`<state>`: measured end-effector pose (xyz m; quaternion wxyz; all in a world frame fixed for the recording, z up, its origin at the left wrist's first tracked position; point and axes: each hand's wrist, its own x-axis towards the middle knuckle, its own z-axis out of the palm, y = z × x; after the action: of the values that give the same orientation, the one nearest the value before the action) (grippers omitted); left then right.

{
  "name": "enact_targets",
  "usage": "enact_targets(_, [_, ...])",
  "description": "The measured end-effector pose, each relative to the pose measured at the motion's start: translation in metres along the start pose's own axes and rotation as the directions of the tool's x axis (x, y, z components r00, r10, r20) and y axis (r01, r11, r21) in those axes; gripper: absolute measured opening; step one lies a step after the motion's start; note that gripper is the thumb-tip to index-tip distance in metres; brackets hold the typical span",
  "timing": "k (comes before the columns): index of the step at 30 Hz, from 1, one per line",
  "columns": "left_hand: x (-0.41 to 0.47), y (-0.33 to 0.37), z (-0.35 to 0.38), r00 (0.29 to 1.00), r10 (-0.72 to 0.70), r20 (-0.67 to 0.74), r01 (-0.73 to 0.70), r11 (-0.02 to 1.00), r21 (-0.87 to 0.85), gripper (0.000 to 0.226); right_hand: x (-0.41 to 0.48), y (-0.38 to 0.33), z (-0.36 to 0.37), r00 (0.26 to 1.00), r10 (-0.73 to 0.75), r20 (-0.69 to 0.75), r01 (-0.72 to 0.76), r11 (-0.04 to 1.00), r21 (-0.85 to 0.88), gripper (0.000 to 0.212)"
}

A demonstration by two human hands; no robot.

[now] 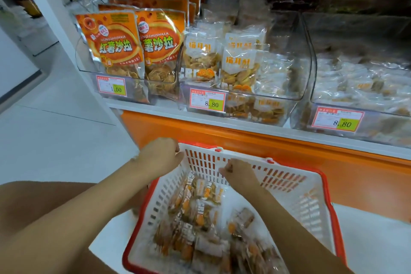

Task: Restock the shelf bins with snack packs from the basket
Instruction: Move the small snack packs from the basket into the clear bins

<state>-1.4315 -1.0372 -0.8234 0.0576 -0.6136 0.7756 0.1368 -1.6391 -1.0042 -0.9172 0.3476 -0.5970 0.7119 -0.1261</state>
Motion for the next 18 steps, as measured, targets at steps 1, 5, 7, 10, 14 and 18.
enact_targets(1, [0.002, -0.003, 0.007, 0.996, -0.04, 0.074, 0.037, 0.999, 0.035, 0.03, 0.006, 0.013, 0.012, 0.995, 0.079, 0.063, -0.08, 0.997, 0.015, 0.03])
enact_targets(5, [0.005, -0.003, 0.023, 0.964, -0.134, 0.228, 0.102, 0.983, 0.15, 0.035, 0.027, 0.055, 0.053, 0.902, 0.353, 0.25, -0.396, 0.906, 0.151, 0.037])
enact_targets(7, [0.006, 0.003, 0.024, 0.953, -0.145, 0.268, 0.083, 0.97, 0.23, 0.038, 0.038, 0.068, 0.071, 0.833, 0.453, 0.319, -0.536, 0.804, 0.257, 0.032])
enact_targets(10, [0.006, 0.01, 0.023, 0.942, -0.162, 0.295, 0.054, 0.938, 0.344, 0.041, 0.051, 0.08, 0.093, 0.77, 0.514, 0.378, -0.636, 0.669, 0.385, 0.03])
enact_targets(14, [0.008, 0.011, 0.023, 0.938, -0.164, 0.306, 0.026, 0.911, 0.411, 0.043, 0.065, 0.079, 0.116, 0.721, 0.591, 0.36, -0.69, 0.572, 0.442, 0.064])
enact_targets(18, [0.014, 0.008, 0.026, 0.941, -0.163, 0.298, 0.02, 0.903, 0.429, 0.05, 0.072, 0.085, 0.133, 0.69, 0.647, 0.324, -0.72, 0.562, 0.408, 0.073])
